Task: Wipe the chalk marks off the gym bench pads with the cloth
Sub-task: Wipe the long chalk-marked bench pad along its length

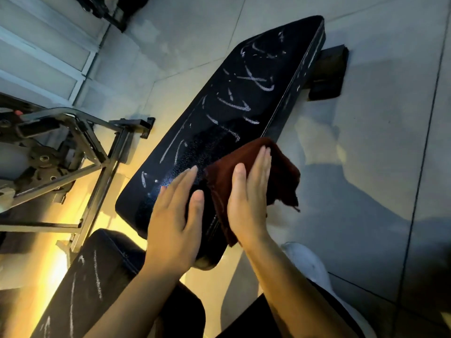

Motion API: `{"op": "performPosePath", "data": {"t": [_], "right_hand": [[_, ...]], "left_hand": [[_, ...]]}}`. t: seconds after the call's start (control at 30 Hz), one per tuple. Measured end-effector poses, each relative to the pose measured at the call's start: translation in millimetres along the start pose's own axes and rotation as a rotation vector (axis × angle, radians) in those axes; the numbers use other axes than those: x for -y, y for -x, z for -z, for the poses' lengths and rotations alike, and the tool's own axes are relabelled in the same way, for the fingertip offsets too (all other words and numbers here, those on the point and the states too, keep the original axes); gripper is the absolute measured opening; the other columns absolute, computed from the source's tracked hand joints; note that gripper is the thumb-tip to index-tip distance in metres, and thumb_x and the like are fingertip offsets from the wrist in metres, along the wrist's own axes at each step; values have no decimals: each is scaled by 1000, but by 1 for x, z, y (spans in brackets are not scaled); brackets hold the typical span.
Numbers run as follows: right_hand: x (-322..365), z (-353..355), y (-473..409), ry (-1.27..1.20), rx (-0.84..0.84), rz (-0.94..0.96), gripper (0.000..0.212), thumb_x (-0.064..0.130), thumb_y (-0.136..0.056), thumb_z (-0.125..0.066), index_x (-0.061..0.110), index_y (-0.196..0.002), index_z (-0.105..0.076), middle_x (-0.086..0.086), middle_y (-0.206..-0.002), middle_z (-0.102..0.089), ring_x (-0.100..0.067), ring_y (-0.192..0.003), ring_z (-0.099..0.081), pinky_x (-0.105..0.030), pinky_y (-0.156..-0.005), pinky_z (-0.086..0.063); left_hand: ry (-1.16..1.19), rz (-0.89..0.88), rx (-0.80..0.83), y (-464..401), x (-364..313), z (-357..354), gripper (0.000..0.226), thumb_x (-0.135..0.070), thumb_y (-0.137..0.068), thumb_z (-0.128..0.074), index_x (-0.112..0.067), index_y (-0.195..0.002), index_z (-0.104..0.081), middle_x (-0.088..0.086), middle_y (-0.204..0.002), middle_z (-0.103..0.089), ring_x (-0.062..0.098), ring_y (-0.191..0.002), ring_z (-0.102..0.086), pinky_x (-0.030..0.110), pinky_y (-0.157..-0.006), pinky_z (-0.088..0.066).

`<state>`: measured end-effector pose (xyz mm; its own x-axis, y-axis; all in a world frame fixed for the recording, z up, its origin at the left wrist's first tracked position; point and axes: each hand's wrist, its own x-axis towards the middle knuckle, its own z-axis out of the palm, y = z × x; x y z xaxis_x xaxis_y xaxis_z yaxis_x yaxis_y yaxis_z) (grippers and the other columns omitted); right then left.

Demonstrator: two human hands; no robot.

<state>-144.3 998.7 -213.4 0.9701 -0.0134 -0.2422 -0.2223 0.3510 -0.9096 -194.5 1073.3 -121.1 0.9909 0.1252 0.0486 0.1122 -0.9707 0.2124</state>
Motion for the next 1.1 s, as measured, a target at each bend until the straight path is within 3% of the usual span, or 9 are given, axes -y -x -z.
{"op": "performPosePath", "data": {"t": [0.1,0.23,0.37,0.47,0.6,0.73,0.87,0.97,1.1], "right_hand": [[6,15,-49,48,-35,23,60,38,-105,-24,21,-155,5,6,-163,8,2,-143,8,-18,-114,5],[7,31,-94,77,-34,42,61,36,-106,-26,14,-155,4,0,-164,8,-10,-149,7,-29,-121,4],[4,34,-88,81,-32,61,60,37,-106,-24,17,-155,3,3,-163,7,-6,-148,6,-19,-117,4],[-9,23,-34,16,-4,123,58,42,-101,-23,27,-150,5,14,-158,5,1,-146,6,-8,-113,1],[-13,14,6,-78,41,90,56,44,-98,-27,39,-143,5,18,-156,3,0,-147,4,-25,-121,-7],[10,19,-47,54,-11,11,71,55,-99,-29,26,-154,6,8,-163,6,-6,-148,5,-31,-122,-4],[23,30,-112,116,-91,2,68,41,-104,-34,13,-155,1,-4,-164,3,-16,-150,3,-38,-123,-2],[19,35,-111,74,-92,-19,61,32,-106,-31,13,-155,-1,-3,-164,0,-15,-150,1,-32,-122,-2],[-2,22,-22,-61,-12,75,53,41,-99,-27,39,-147,-5,16,-160,-3,-3,-148,-3,-32,-123,-10]], "left_hand": [[-56,-1,40,-5,-3,-11,51,-62,-91,-17,-50,-140,-21,-29,-148,-22,-10,-139,-17,12,-108,-10],[-80,-18,16,-3,-6,-10,48,-57,-93,-16,-48,-140,-22,-25,-149,-26,-5,-142,-19,19,-117,-7],[-60,9,-6,-3,-9,-11,49,-58,-92,-17,-46,-140,-25,-25,-146,-29,-3,-141,-22,32,-118,-18],[-59,15,-20,-2,-7,-11,47,-56,-93,-18,-46,-139,-27,-25,-146,-31,-6,-139,-23,26,-118,-17],[-103,34,-2,-2,-6,-11,46,-58,-93,-20,-50,-137,-28,-27,-146,-31,-10,-138,-23,10,-113,-9],[-101,50,-5,-3,-7,-10,46,-60,-91,-20,-53,-135,-29,-36,-143,-26,-11,-138,-24,20,-112,-21],[-75,62,-16,-3,-8,-11,47,-61,-90,-21,-53,-135,-32,-37,-141,-29,-7,-137,-28,23,-109,-24],[-89,73,-12,-3,-9,-10,50,-63,-89,-19,-52,-135,-34,-31,-143,-34,-6,-137,-29,25,-110,-26],[-103,69,-21,-3,-10,-11,51,-64,-88,-19,-52,-134,-35,-36,-138,-32,-12,-134,-27,15,-106,-21]]}}
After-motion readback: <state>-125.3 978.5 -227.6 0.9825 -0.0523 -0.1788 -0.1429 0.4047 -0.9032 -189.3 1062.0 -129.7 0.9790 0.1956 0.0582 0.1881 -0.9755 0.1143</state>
